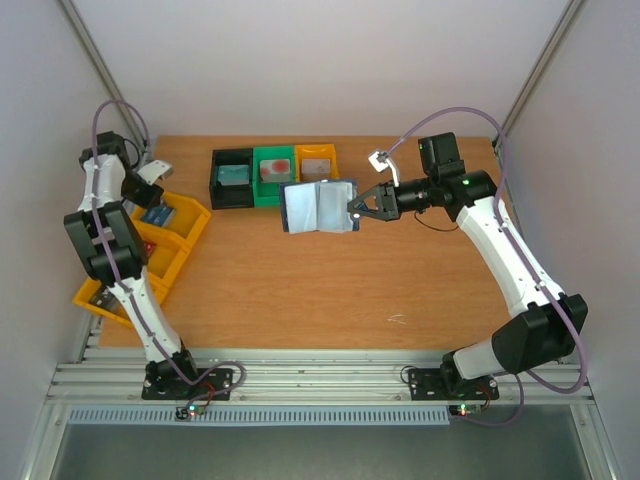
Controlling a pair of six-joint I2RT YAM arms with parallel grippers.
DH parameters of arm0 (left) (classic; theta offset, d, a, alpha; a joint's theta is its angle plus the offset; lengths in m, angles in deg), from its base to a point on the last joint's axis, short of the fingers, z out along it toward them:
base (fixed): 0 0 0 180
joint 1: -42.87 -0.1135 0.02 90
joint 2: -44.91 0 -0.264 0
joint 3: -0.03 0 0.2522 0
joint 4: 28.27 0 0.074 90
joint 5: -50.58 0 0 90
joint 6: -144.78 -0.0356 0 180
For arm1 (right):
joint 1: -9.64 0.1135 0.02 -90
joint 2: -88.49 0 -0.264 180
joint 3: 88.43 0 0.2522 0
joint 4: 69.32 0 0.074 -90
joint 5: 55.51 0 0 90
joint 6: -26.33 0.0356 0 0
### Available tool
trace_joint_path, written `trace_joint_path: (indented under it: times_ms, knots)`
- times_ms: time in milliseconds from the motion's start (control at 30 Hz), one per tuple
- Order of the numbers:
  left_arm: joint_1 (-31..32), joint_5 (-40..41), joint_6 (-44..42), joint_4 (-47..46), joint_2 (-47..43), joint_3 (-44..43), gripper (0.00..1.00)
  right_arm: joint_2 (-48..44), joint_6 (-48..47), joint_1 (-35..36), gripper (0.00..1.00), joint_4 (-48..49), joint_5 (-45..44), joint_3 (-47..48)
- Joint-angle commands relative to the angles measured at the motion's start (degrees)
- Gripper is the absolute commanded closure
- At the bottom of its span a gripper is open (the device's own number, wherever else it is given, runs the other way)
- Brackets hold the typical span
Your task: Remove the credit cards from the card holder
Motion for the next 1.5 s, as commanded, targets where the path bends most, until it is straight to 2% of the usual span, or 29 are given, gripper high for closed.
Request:
trace_joint_path:
  times_ms: [0, 433, 500, 600, 667, 733, 933, 1000, 1133, 1167, 1467]
  knots:
    - [-0.78, 3.04, 1.42, -3.63, 1.79, -1.82, 1.0, 0.12, -0.16, 0.41, 0.99, -0.04, 0.99, 2.63]
    - [-0.85, 4.38, 2.51, -4.4, 4.9, -2.32, 0.99, -0.07, 0.12, 0.44, 0.99, -0.22, 0.65, 2.8]
    - [-0.87, 5.77, 2.53, -5.72, 5.32, -2.2, 0.94, -0.06, -0.03, 0.43, 0.99, -0.5, 0.66, 2.93]
    - [-0.87, 8.77, 2.41, -8.11, 5.37, -1.56, 0.77, -0.06, -0.08, 0.48, 0.98, -0.75, 0.65, 3.03]
    - [-0.87, 9.42, 2.08, -9.25, 4.89, -0.97, 0.69, -0.06, -0.01, 0.44, 0.98, -0.6, 0.62, 3.03]
    - [-0.87, 9.28, 1.35, -9.58, 4.46, -0.62, 0.66, 0.16, 0.03, 0.45, 0.98, -0.45, 0.78, 3.09]
    - [-0.85, 8.5, 1.22, -10.86, 2.93, -0.63, 0.64, 0.81, 0.07, 0.5, 0.98, -0.27, 1.47, 3.8]
    - [-0.87, 7.16, 1.17, -10.53, 2.36, -0.61, 0.67, 0.89, -0.04, 0.52, 0.98, -0.25, 1.61, 3.9]
    - [-0.83, 5.5, 1.57, -9.96, 2.0, -0.78, 0.96, 1.0, -0.07, 0.5, 0.98, -0.33, 1.62, 3.88]
    - [-0.87, 5.26, 1.7, -9.73, 2.0, -0.85, 0.99, 1.01, -0.14, 0.52, 0.98, -0.36, 1.62, 3.9]
    - [-0.96, -3.25, 4.9, -3.44, 2.72, -3.72, 1.0, 1.12, -0.35, 0.5, 0.98, -0.69, 1.73, 3.77]
